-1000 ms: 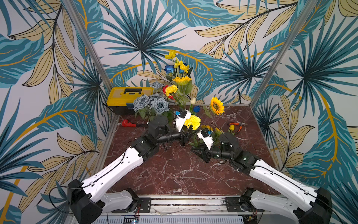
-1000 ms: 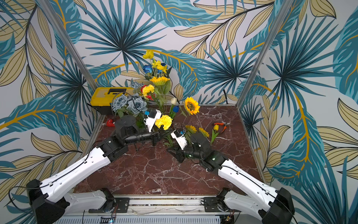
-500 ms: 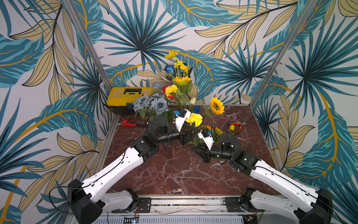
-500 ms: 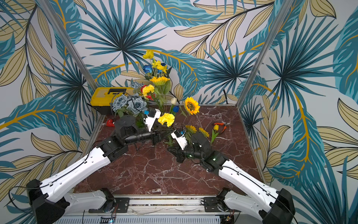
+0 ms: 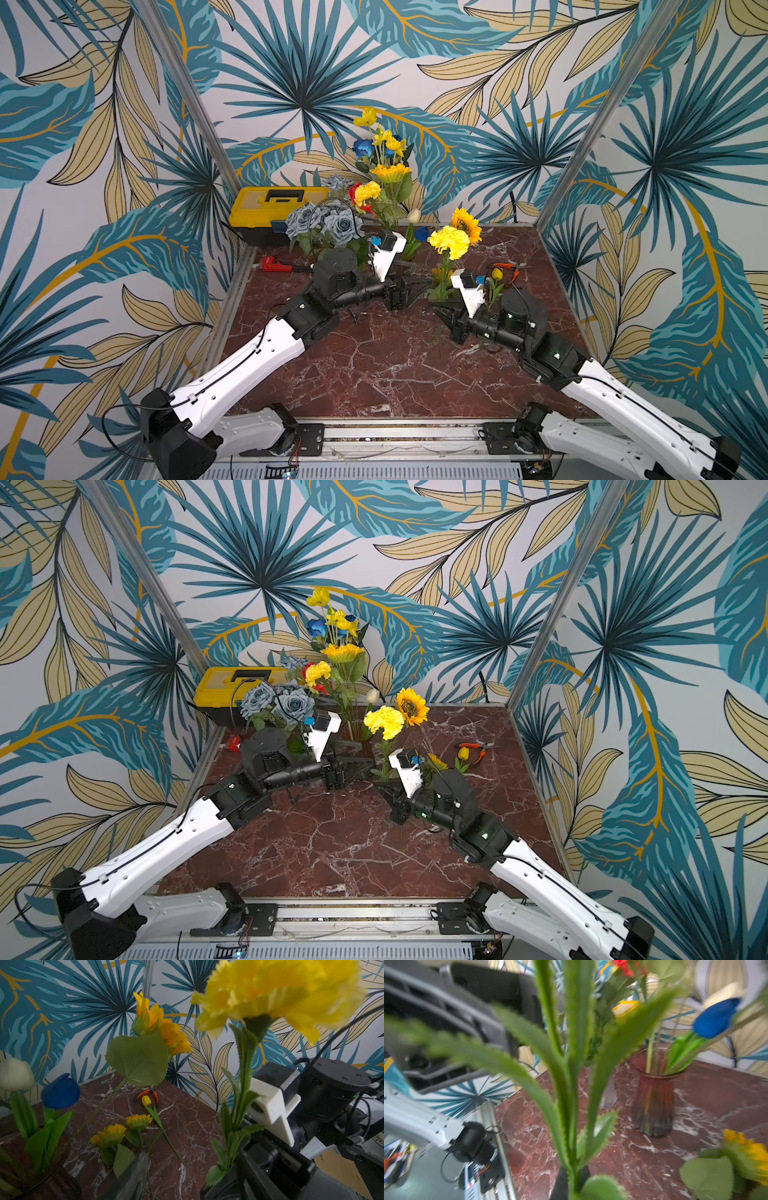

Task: Pick out yellow flowers from the vase
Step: Place the flower at the center of the board.

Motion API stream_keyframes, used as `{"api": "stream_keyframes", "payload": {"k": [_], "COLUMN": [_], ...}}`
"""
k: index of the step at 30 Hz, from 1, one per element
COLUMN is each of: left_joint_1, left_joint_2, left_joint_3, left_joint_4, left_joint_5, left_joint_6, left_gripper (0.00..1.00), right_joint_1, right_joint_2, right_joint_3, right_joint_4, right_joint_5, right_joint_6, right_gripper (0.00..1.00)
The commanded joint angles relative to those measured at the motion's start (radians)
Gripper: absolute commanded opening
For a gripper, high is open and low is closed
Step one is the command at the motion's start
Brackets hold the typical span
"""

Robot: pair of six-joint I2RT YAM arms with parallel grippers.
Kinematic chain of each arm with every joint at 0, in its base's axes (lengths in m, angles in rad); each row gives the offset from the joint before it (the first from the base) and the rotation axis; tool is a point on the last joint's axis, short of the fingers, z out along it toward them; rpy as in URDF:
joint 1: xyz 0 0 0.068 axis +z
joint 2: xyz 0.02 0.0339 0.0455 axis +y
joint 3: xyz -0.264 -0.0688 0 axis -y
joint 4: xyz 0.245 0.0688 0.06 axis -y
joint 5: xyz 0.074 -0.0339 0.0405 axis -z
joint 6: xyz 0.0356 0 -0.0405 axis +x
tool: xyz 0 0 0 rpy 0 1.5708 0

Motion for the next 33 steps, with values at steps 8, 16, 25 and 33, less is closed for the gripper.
{"api": "stream_keyframes", "payload": {"k": [8, 16, 25, 33], "left_joint_1": [-0.004, -0.004, -0.004, -0.002], "left_joint_2": [-0.023, -0.02, -0.034, -0.054], "left_joint_3": [-0.027, -0.028, -0.043, -0.069], "left_joint_4": [-0.002, -0.001, -0.002, -0.003], "left_joint_5": [-0.056, -0.064, -0.086, -0.152], "left_joint_6": [0.026, 0.033, 0.04, 0.037], "left_gripper": [0.69, 0.69, 0.69, 0.69], "right_joint_1": [-0.013, -0.321, -0.492, -0.497], "right_joint_2": [-0.149, -0.061, 0.314, 0.648], "right_joint_3": [0.032, -0.001, 0.038, 0.158], "right_joint_4": [-0.268, -0.387, -0.362, -0.391], "right_joint_5": [0.644, 0.415, 0.115, -0.028], "right_joint_6": [0.116, 0.189, 0.15, 0.115], "right_gripper": [0.0, 0.0, 0.0, 0.0]}}
